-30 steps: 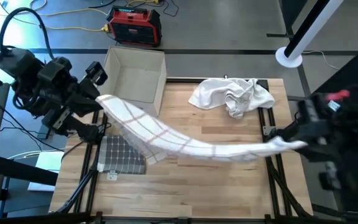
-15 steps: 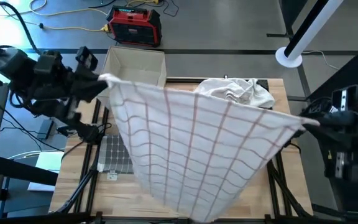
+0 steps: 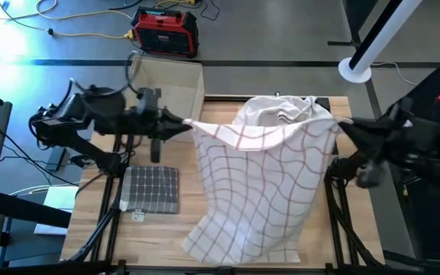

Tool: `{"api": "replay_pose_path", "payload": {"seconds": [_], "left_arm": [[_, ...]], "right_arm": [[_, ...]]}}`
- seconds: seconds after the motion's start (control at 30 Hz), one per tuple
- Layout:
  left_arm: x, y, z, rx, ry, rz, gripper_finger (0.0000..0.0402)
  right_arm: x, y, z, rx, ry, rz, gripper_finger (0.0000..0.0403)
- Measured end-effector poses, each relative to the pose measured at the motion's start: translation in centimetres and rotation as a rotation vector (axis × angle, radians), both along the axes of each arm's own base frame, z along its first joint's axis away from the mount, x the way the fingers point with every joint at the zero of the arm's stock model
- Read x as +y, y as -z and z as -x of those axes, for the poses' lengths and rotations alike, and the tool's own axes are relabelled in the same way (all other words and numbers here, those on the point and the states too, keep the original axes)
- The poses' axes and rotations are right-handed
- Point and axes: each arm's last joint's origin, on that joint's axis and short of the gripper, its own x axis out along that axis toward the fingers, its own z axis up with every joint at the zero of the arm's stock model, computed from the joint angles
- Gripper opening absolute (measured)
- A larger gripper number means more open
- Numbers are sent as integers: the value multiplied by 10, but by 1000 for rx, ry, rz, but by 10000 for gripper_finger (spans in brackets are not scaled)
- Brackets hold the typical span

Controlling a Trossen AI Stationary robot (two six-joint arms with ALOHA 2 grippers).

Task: Fold towel
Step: Fold the bottom white towel

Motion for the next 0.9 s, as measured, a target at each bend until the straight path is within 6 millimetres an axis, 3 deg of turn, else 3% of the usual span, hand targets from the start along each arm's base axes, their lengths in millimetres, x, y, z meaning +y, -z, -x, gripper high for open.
{"api": "replay_pose_path", "payload": {"seconds": [0.3, 0.47, 0.7, 0.9], "left_arm": [[31, 21, 4, 235, -79, -16, 4], [42, 37, -1, 395, -105, -62, 4], [56, 81, -21, 542, -20, -125, 4], [80, 121, -37, 574, 70, -109, 4]], "right_arm": [[-53, 72, 16, -37, 25, -272, 5], [-64, 101, 12, 48, 44, -322, 5], [-80, 158, 9, 227, 144, -376, 5], [-94, 204, 22, 339, 173, -414, 5]]}}
